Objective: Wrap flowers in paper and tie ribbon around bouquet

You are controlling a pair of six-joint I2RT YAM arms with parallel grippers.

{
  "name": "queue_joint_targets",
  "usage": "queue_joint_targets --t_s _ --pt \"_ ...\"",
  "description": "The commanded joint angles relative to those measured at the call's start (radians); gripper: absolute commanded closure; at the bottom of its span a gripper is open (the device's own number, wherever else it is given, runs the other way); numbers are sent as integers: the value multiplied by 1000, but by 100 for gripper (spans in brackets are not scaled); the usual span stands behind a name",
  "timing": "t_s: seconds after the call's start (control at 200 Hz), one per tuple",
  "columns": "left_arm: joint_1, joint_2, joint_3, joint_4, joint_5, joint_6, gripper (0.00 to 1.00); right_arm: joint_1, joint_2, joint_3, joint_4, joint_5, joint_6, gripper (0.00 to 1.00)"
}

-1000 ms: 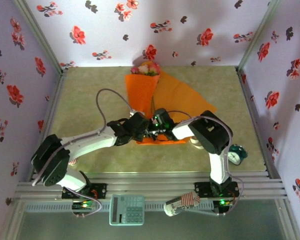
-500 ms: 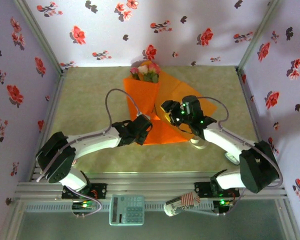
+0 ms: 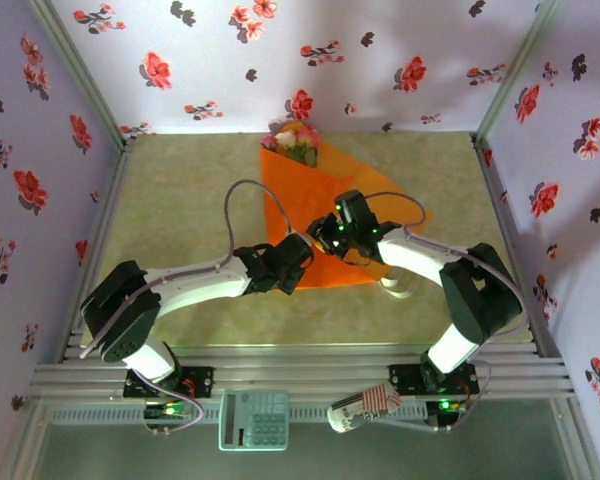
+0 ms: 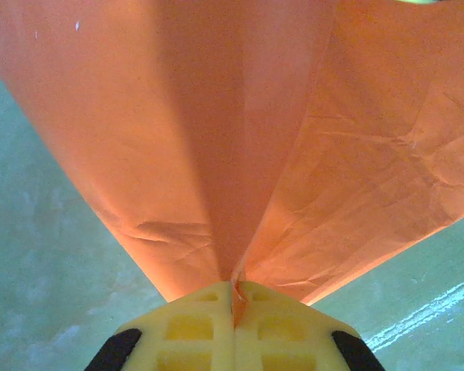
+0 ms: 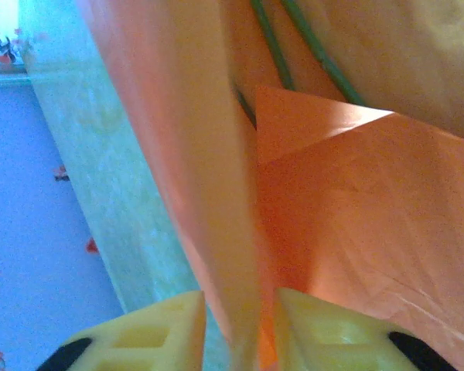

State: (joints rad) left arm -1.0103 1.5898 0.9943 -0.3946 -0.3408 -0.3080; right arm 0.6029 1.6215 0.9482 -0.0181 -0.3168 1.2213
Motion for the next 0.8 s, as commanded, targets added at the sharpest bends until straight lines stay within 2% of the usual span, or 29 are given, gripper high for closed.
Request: queue_joint_targets --t_s 0.0,0.06,0.2,0.31,0.41,0.525,0.665,0.795 --pt "-16 24 29 17 -11 42 100 8 -23 44 -123 44 -76 90" --pt "-20 33 33 20 -1 52 100 7 -40 44 -186 81 -109 100" --pt "-26 47 41 25 26 61 98 8 -60 45 -275 137 -186 100" --pt "-30 47 52 12 28 52 84 6 -52 28 -278 152 -216 100" --pt "-31 14 53 -14 35 13 61 2 -48 15 -276 161 -245 100" --pt "-30 -62 49 -60 50 -64 50 1 -41 5 -267 163 -278 100" --pt "17 -124 49 -128 73 -198 49 1 -6 6 -219 112 -299 100" --pt "107 -138 18 -63 217 -334 52 11 18 15 -221 125 -322 100"
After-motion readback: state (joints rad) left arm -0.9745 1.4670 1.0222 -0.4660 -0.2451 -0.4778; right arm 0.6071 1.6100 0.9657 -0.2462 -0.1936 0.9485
